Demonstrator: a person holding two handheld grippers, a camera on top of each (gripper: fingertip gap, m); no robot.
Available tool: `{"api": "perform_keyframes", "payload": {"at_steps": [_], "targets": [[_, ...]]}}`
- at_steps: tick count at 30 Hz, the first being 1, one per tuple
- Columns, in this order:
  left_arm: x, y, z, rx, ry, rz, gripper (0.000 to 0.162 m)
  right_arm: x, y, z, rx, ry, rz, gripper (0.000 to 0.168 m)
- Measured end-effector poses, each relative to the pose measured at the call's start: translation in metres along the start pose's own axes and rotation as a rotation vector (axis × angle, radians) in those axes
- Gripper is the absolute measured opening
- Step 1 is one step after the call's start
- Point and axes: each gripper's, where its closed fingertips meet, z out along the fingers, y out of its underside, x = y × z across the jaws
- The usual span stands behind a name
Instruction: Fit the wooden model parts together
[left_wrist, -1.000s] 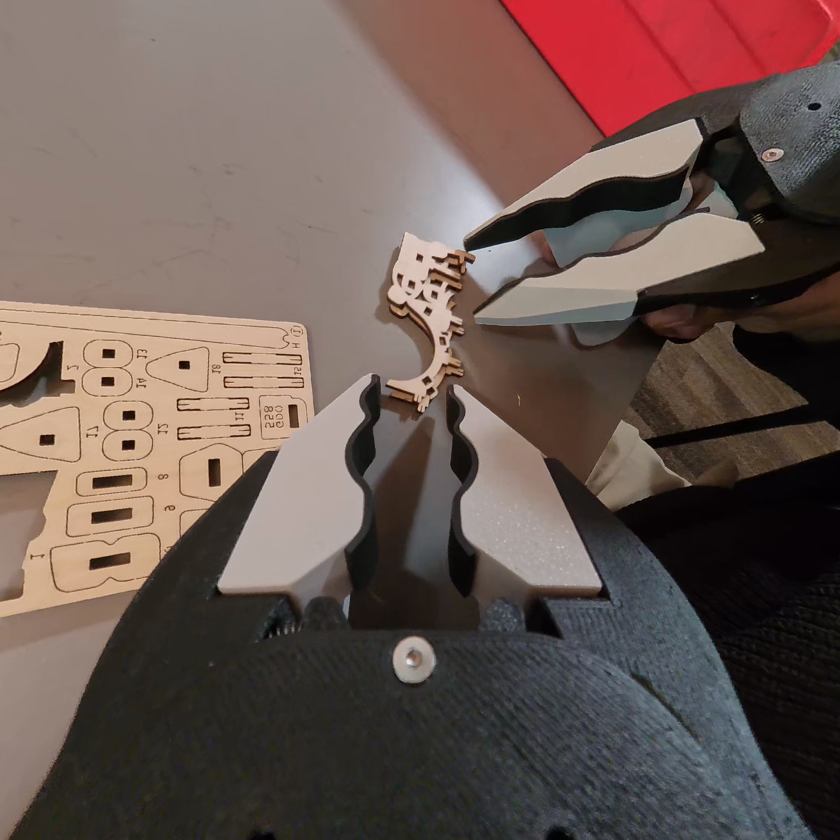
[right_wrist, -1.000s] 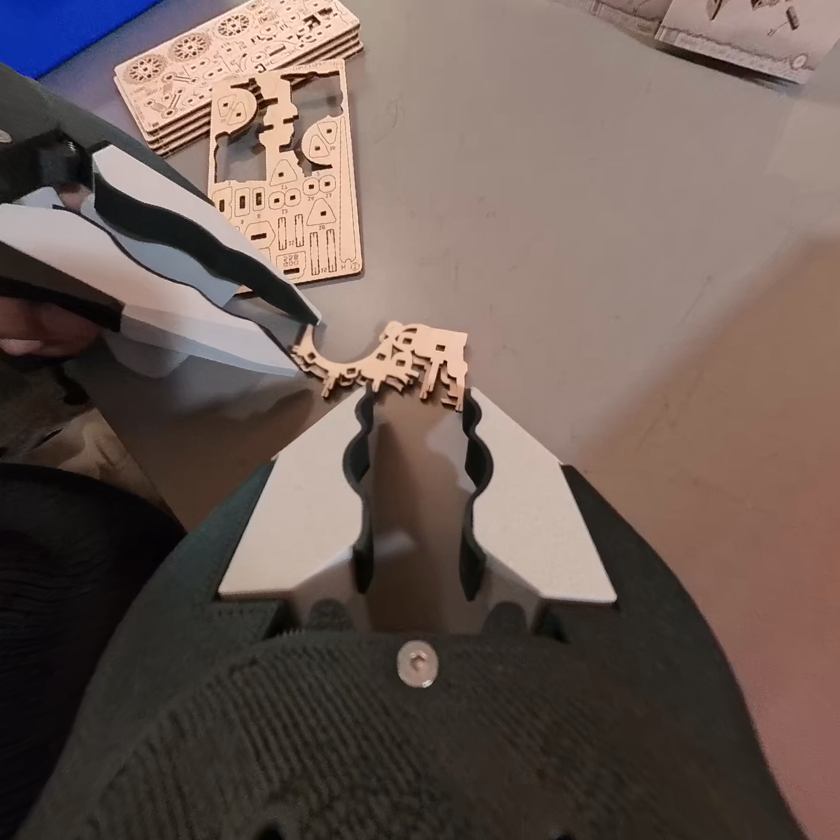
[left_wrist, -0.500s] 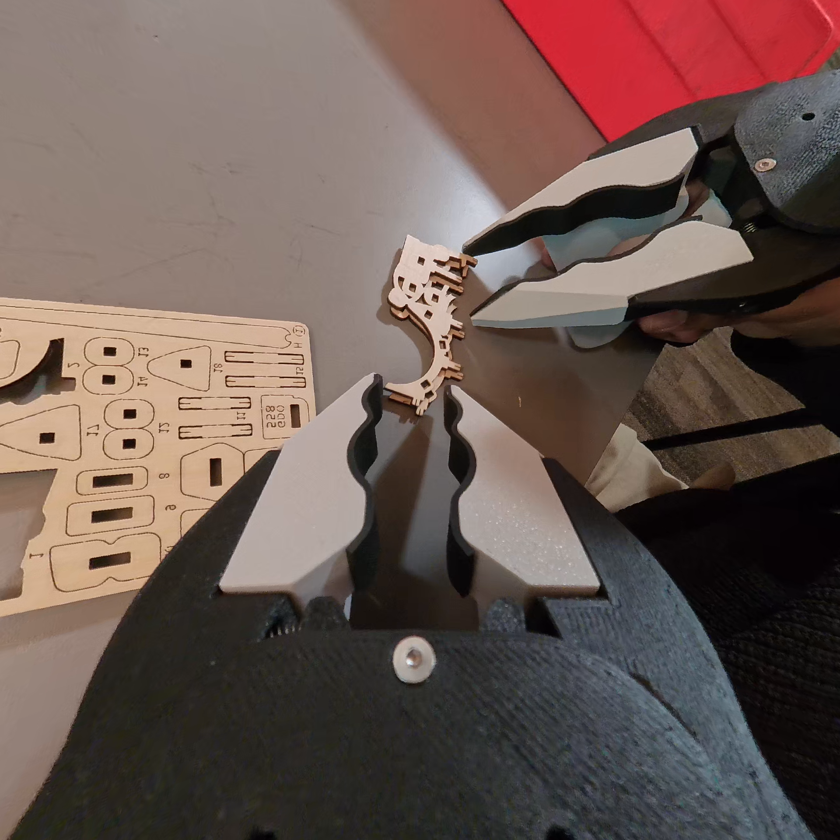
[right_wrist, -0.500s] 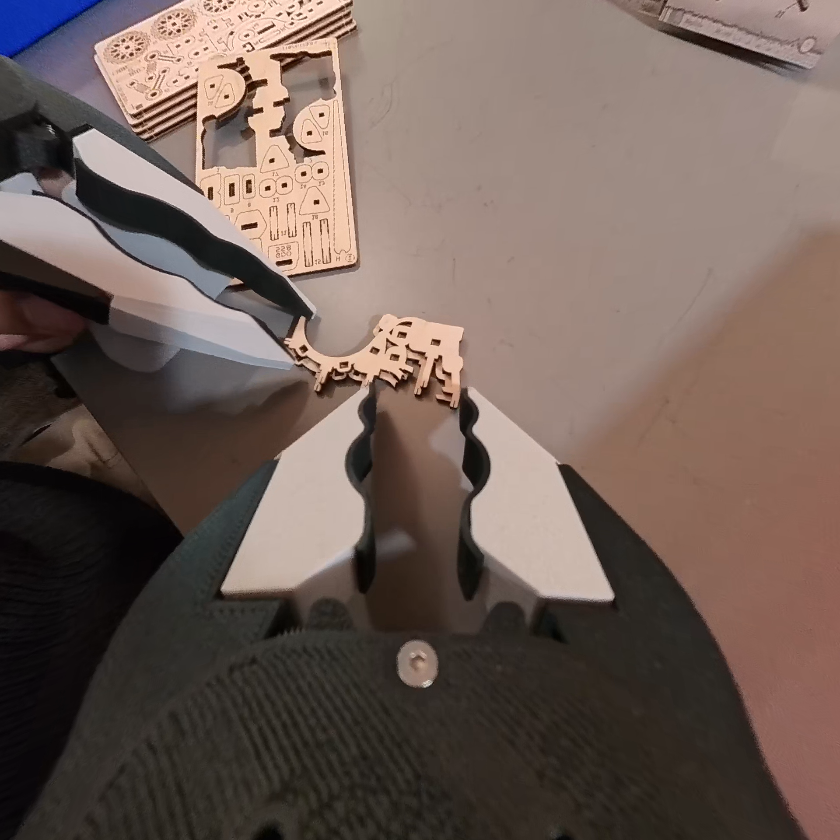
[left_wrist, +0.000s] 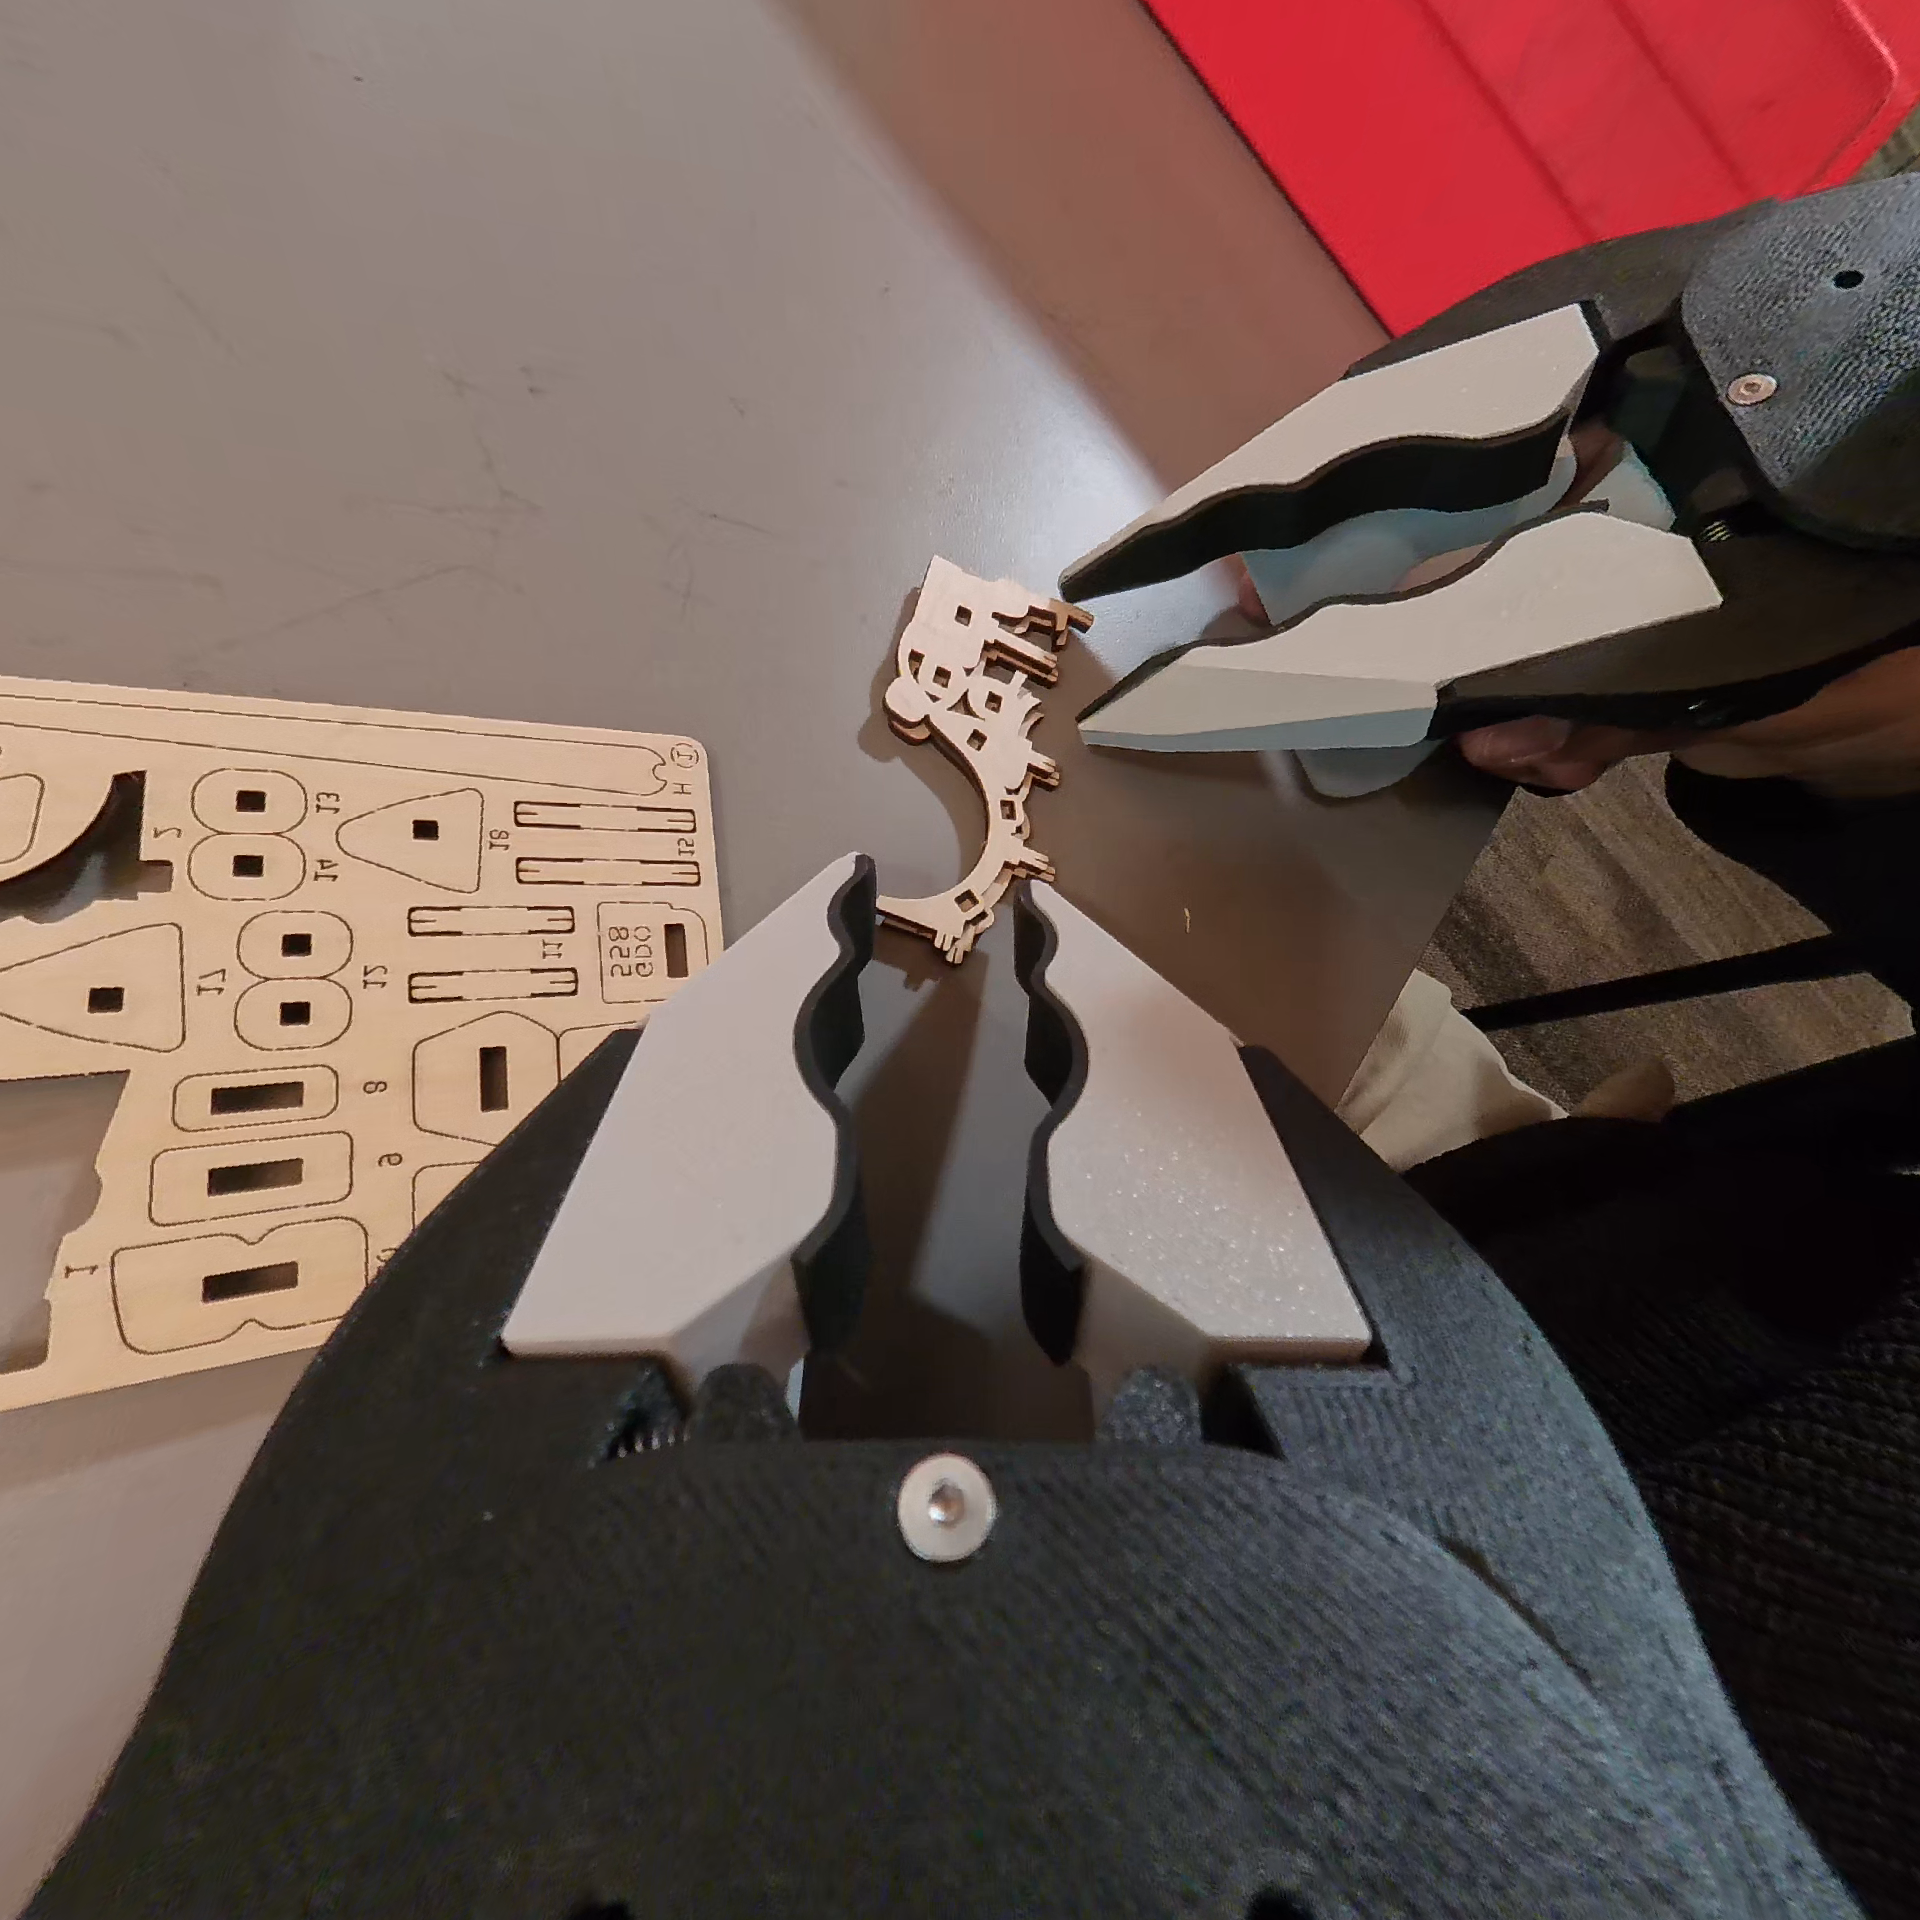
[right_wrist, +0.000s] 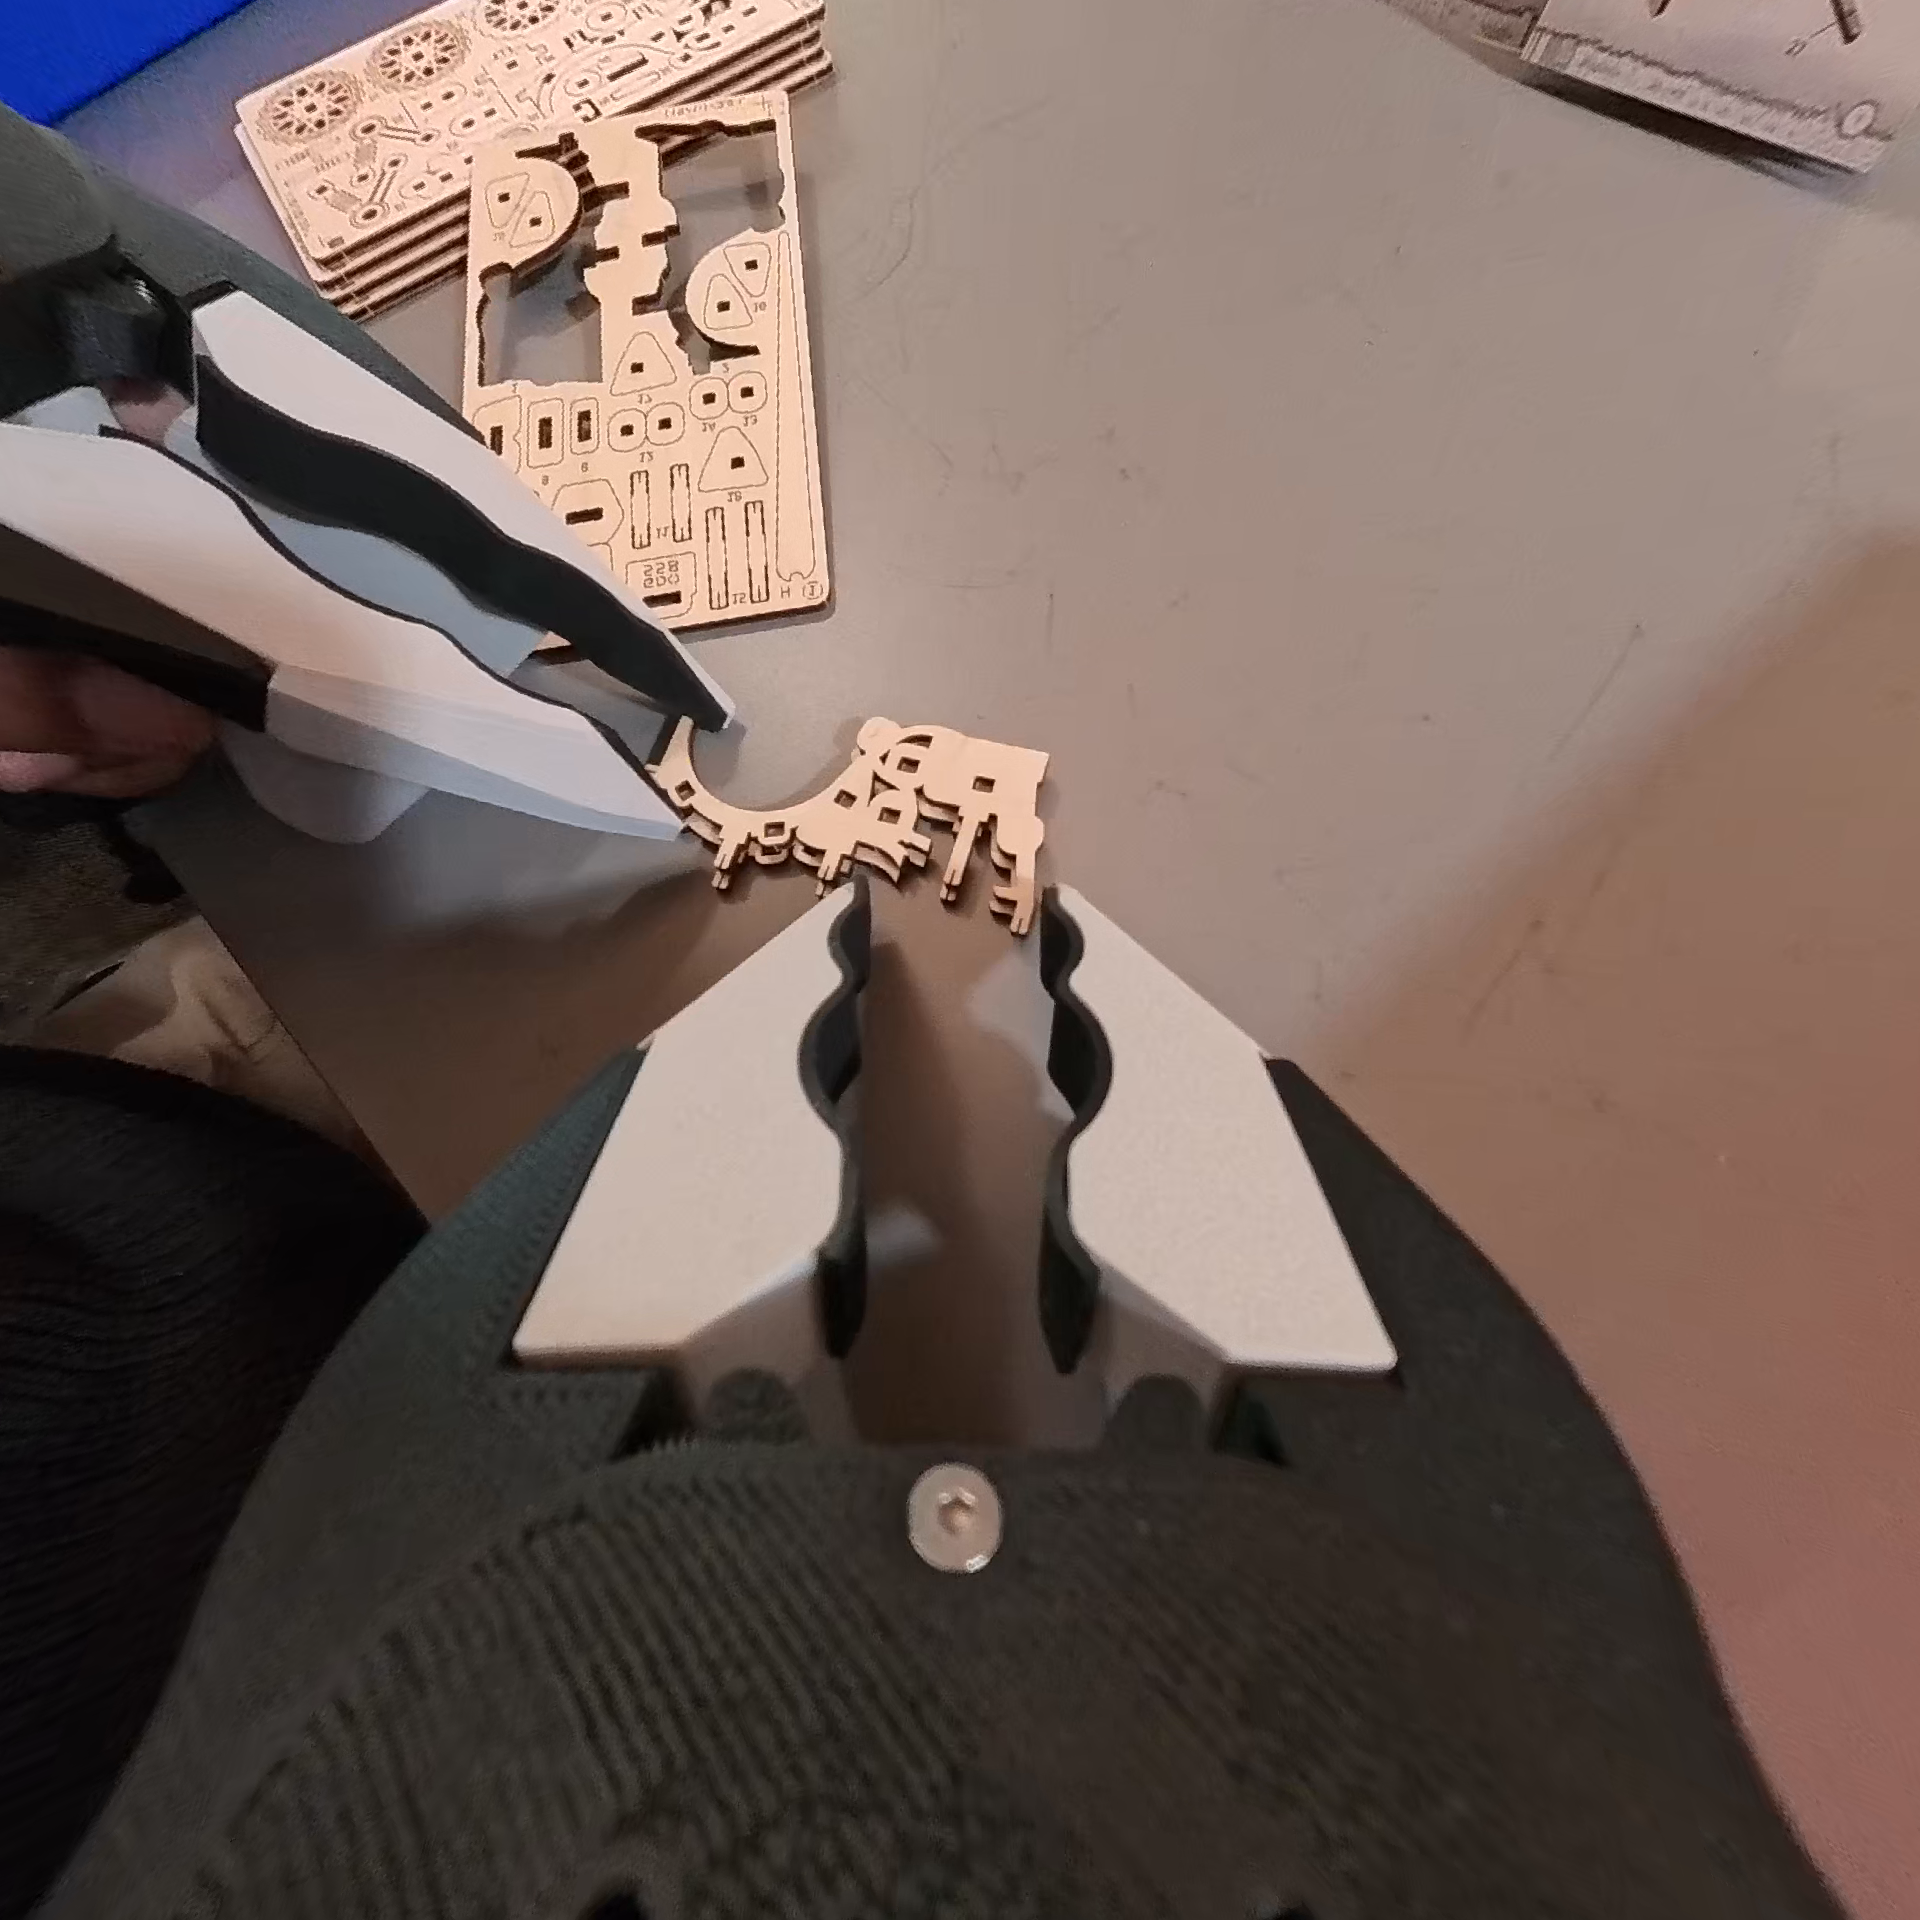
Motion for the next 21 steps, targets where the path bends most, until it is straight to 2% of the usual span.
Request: {"api": "perform_keyframes", "payload": {"at_steps": [7,14,18,21], "targets": [[0.004,-0.008,-0.015,0.022,0.009,-0.006,0.038,0.010,-0.001,-0.004,0.010,0.031,-0.086,0.034],[0.003,0.004,-0.007,-0.027,0.015,0.016,0.040,0.010,-0.014,0.002,0.032,-0.031,-0.125,0.037],[0.001,0.004,-0.007,-0.023,0.005,0.028,0.037,-0.003,-0.027,0.004,0.057,-0.144,-0.183,0.039],[0.001,0.004,-0.006,-0.018,0.006,0.035,0.036,-0.021,-0.025,0.007,0.032,-0.264,-0.314,0.054]]}}
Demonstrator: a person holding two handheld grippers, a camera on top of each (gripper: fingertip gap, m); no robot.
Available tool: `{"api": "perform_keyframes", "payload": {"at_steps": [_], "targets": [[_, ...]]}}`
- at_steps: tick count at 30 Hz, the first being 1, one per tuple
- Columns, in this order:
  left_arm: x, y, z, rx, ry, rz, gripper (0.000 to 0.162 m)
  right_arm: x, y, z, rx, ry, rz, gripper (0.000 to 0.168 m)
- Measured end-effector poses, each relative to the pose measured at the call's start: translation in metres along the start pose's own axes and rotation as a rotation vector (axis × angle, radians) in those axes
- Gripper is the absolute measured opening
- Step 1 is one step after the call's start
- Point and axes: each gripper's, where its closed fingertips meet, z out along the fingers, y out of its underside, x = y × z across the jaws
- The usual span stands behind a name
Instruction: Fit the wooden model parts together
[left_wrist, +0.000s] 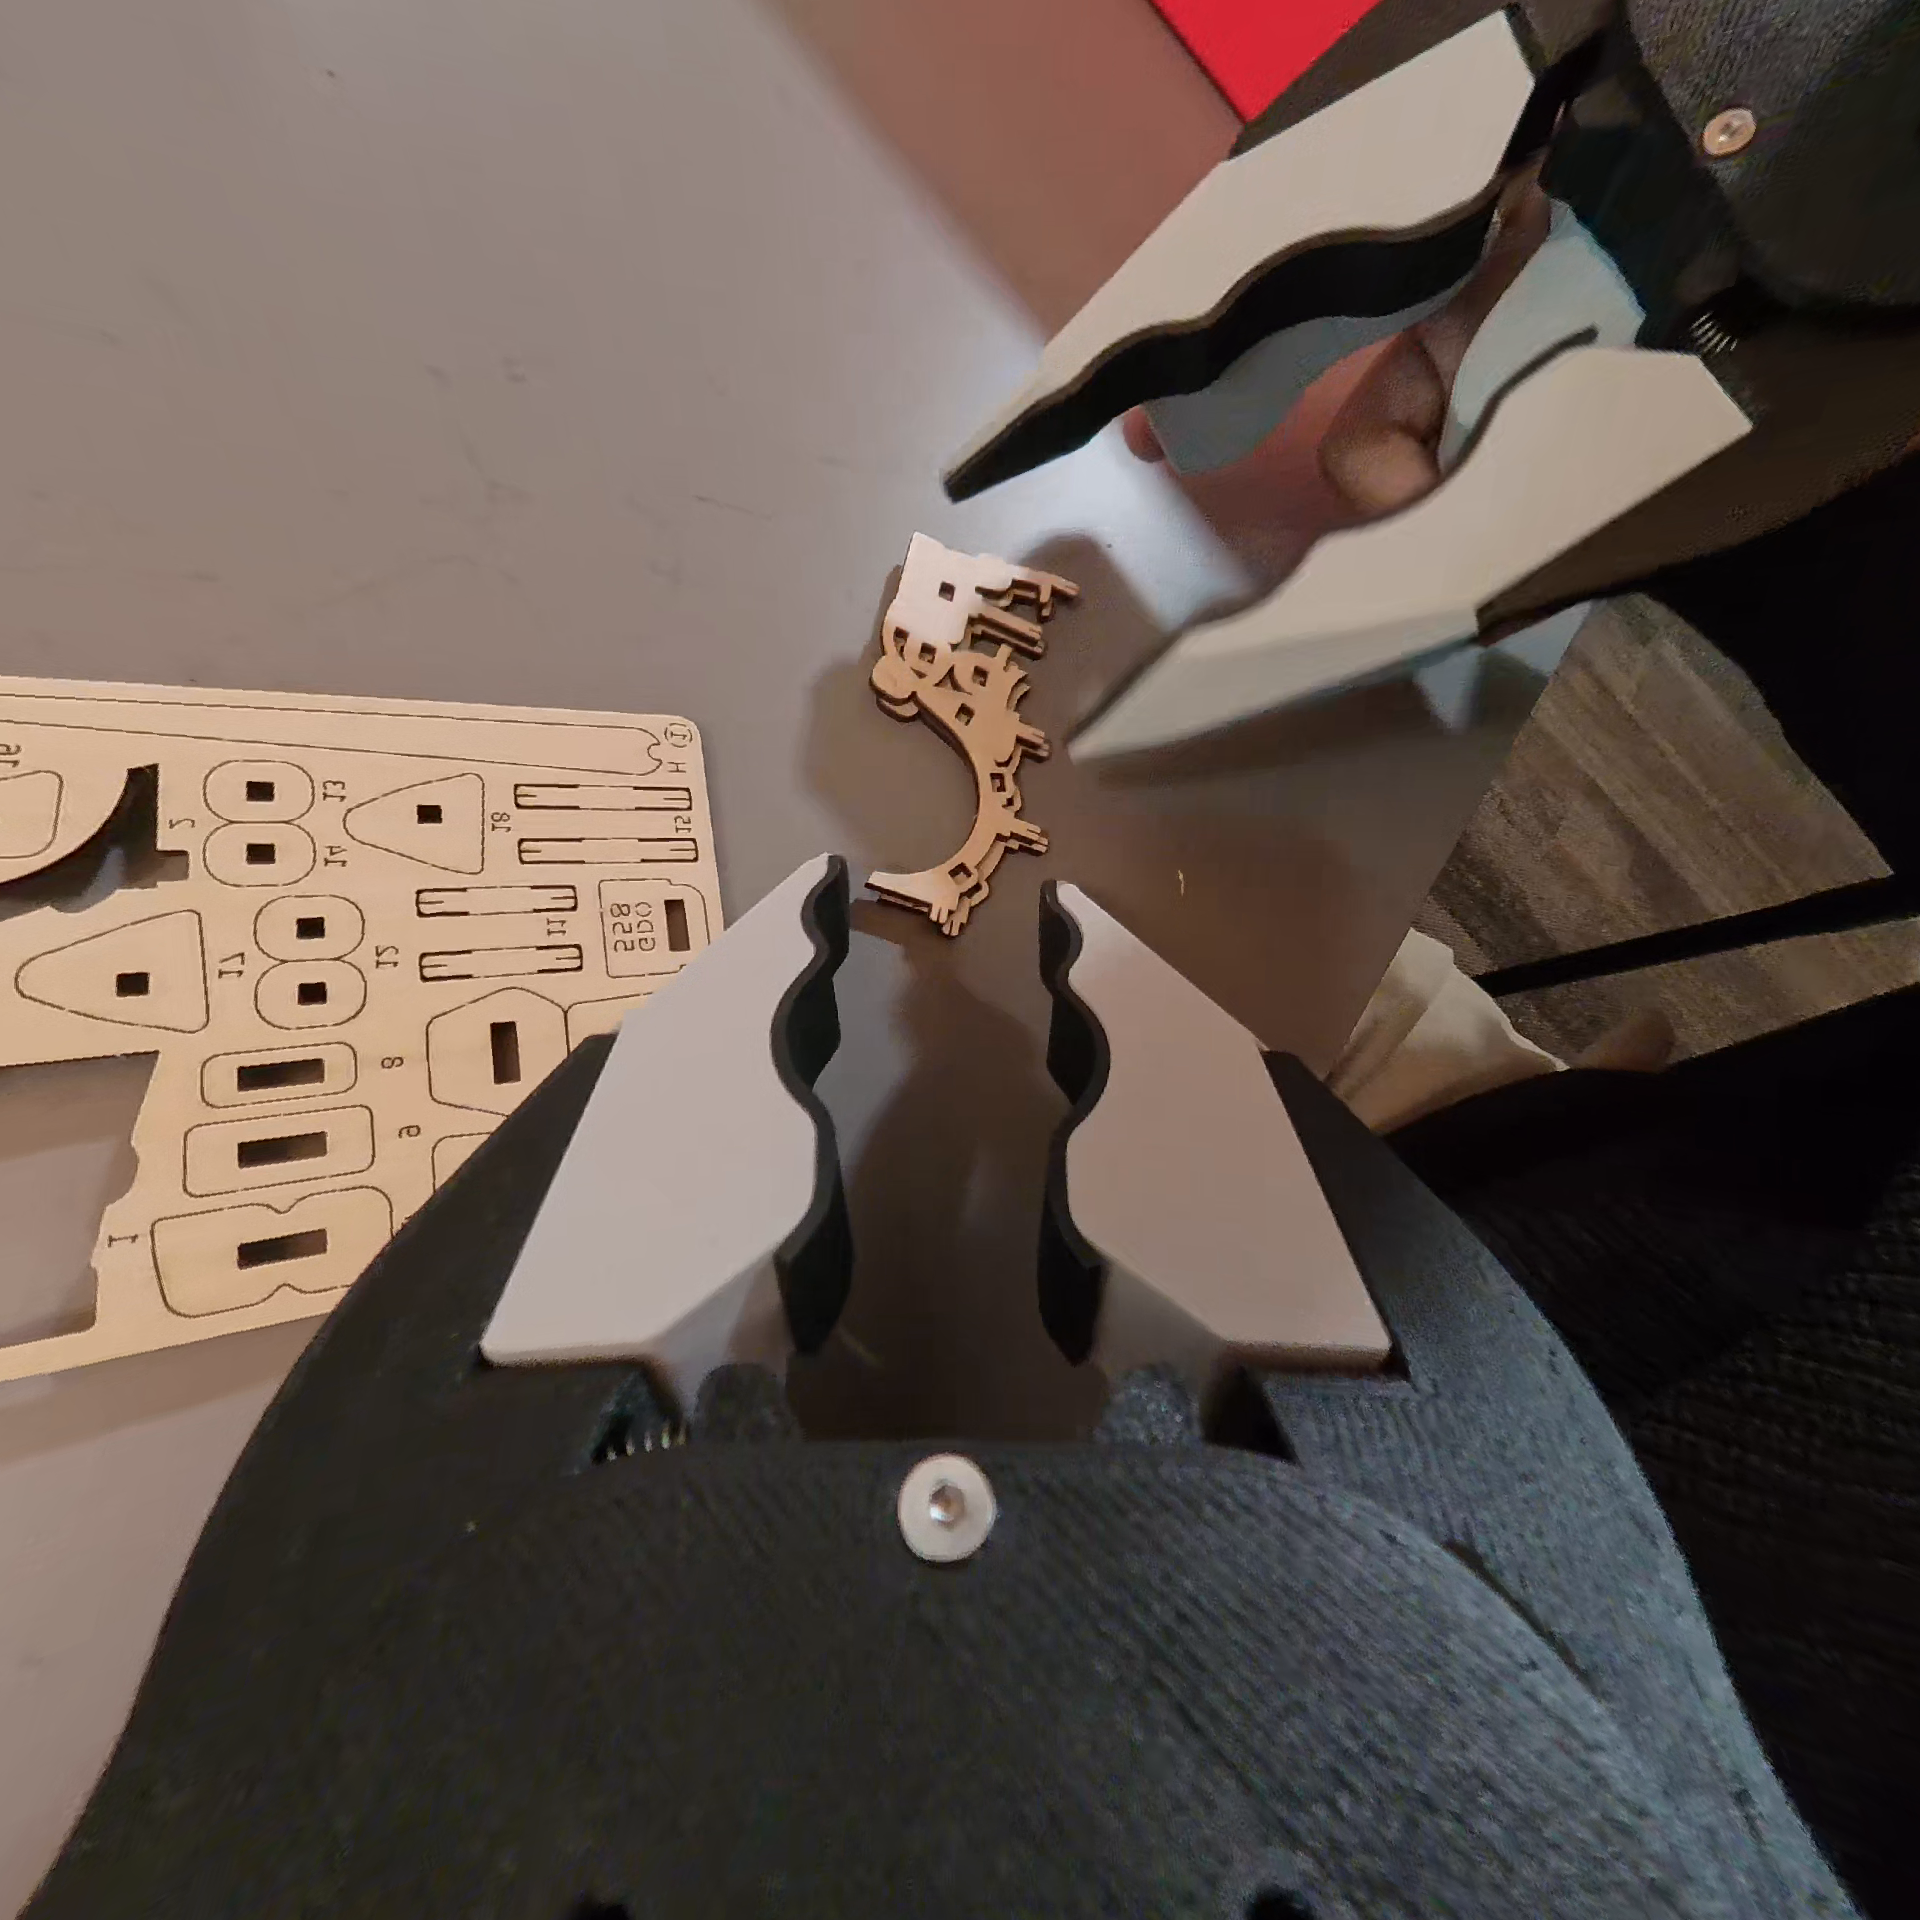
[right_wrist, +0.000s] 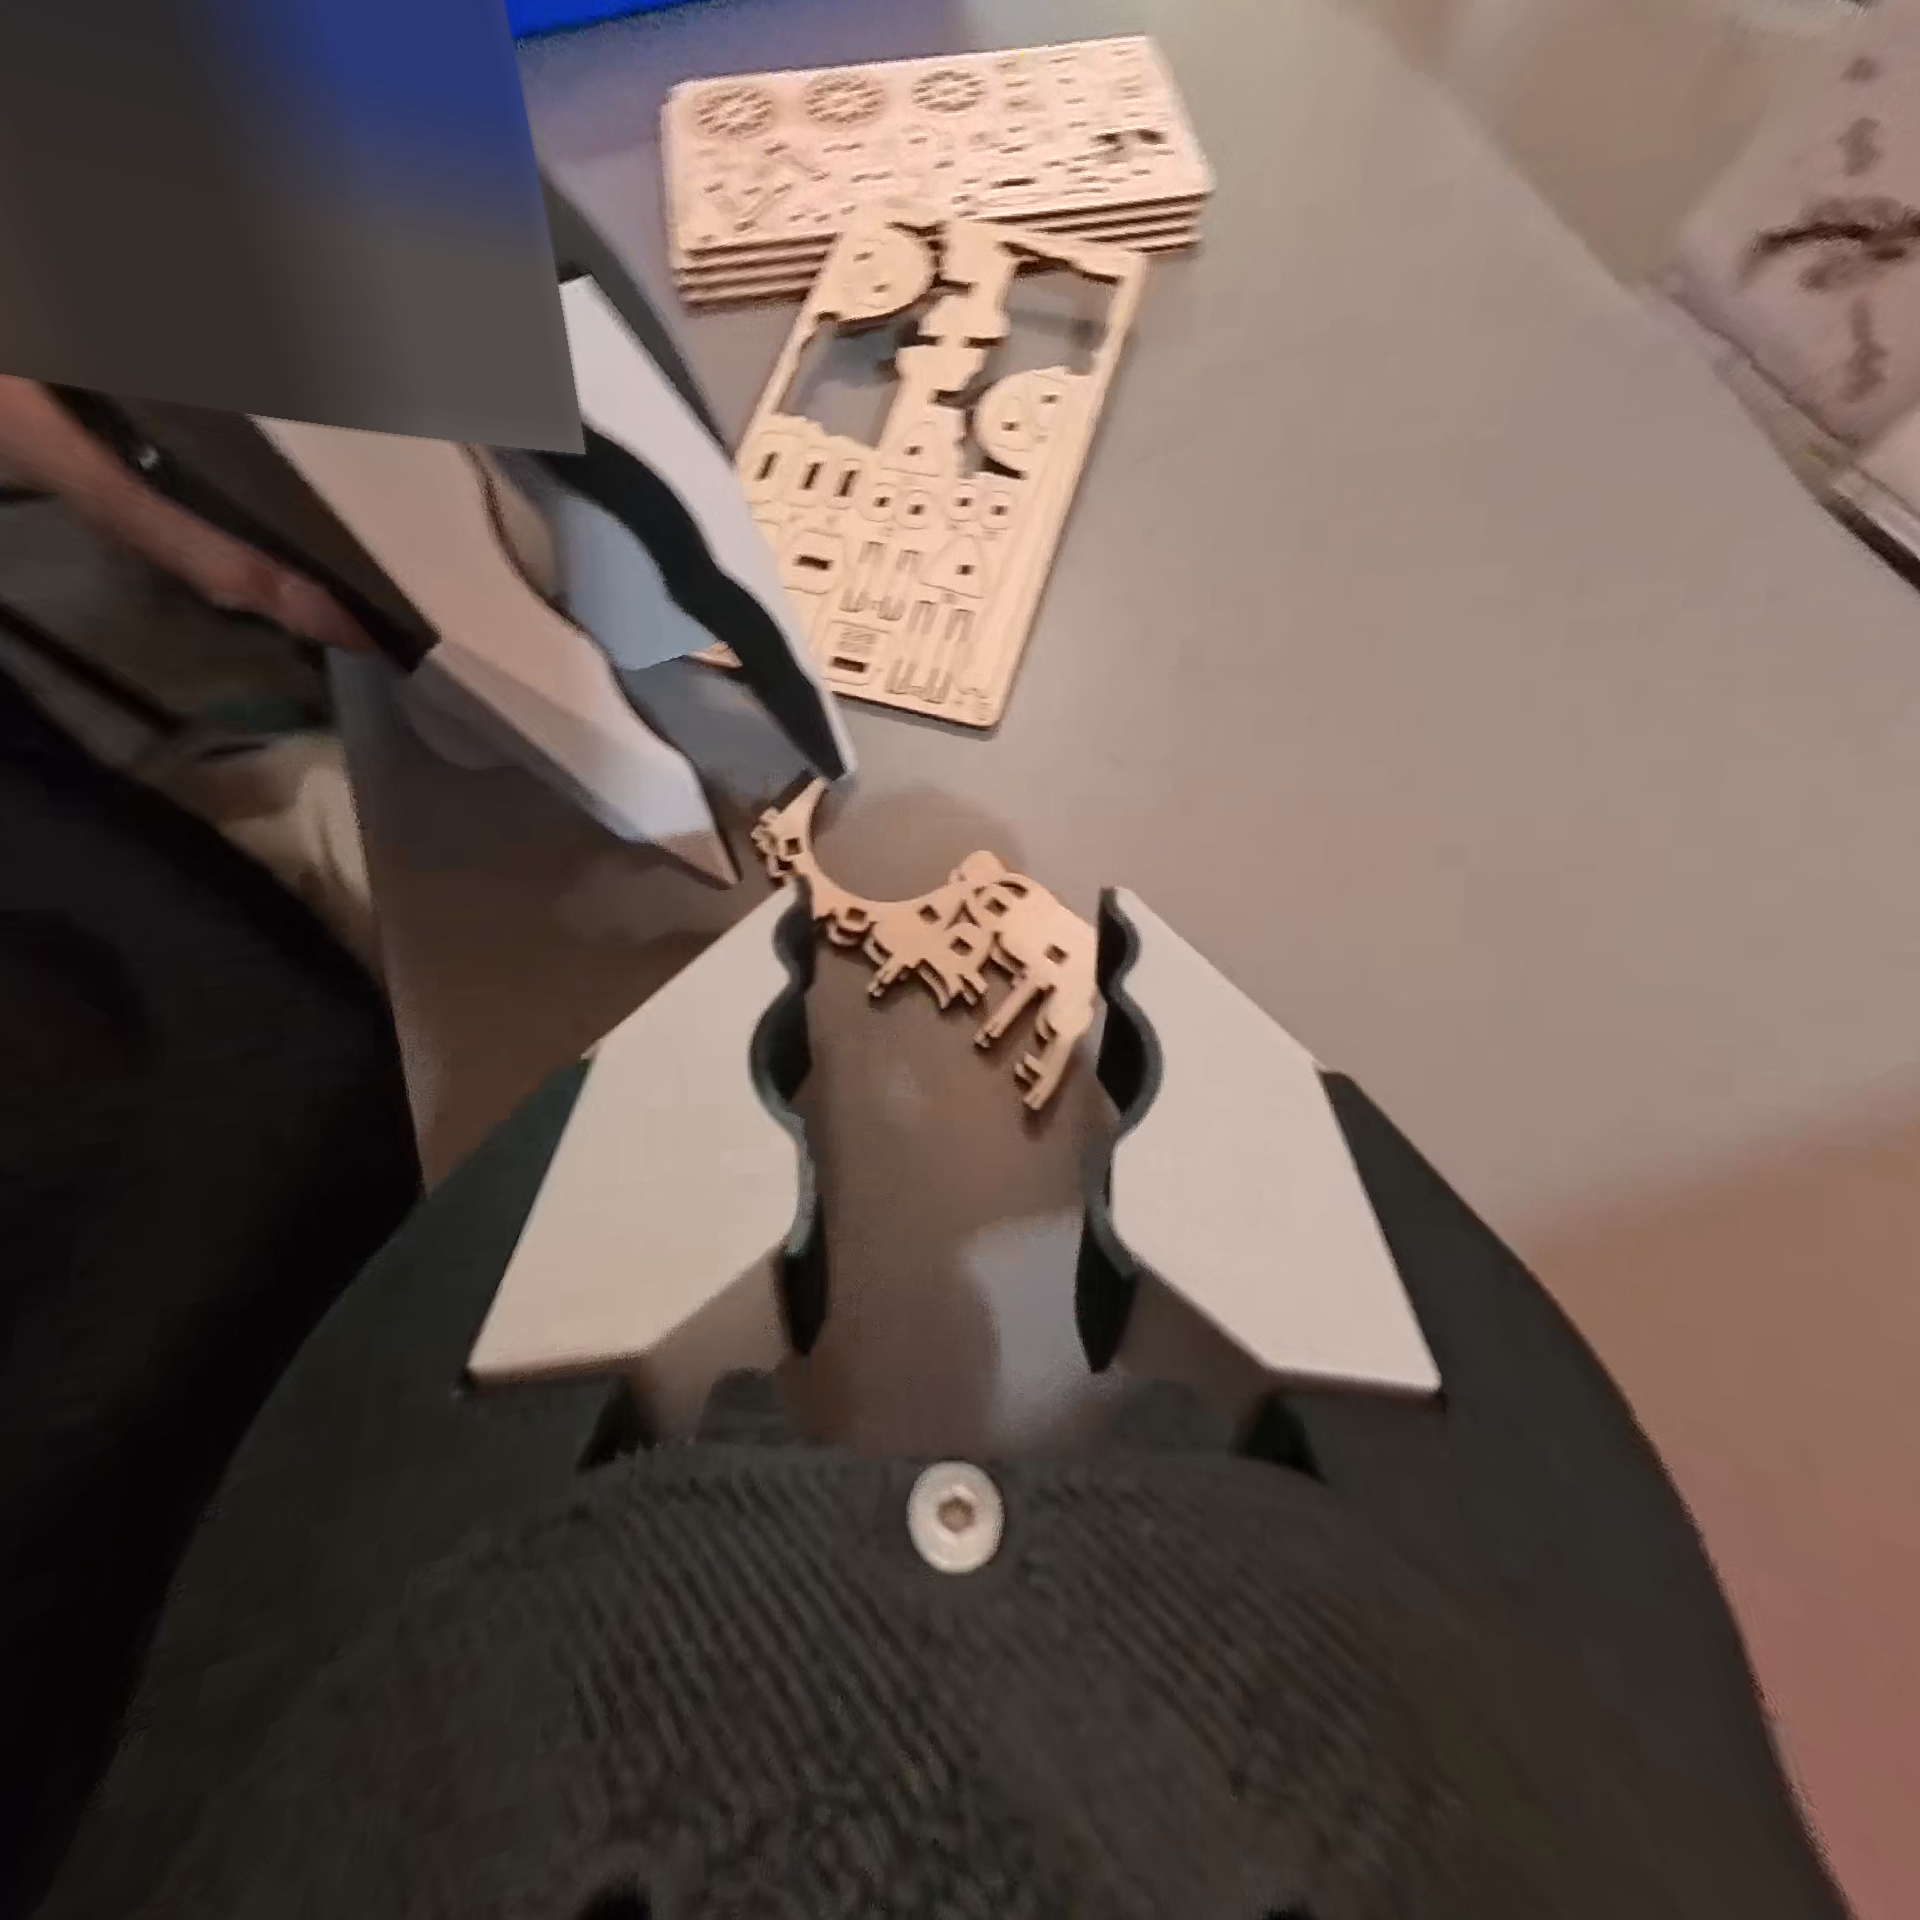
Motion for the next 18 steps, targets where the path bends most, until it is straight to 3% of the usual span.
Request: {"api": "perform_keyframes", "payload": {"at_steps": [2,5,18], "targets": [[0.000,0.000,0.000,0.002,-0.002,0.007,0.034,-0.005,0.001,0.004,-0.026,-0.048,-0.065,0.067],[-0.001,-0.001,0.001,0.007,0.003,0.008,0.033,-0.005,0.002,0.008,-0.060,-0.091,-0.126,0.071],[0.001,-0.002,0.000,0.014,0.055,-0.030,0.034,0.000,0.018,0.015,-0.186,-0.196,-0.235,0.062]]}}
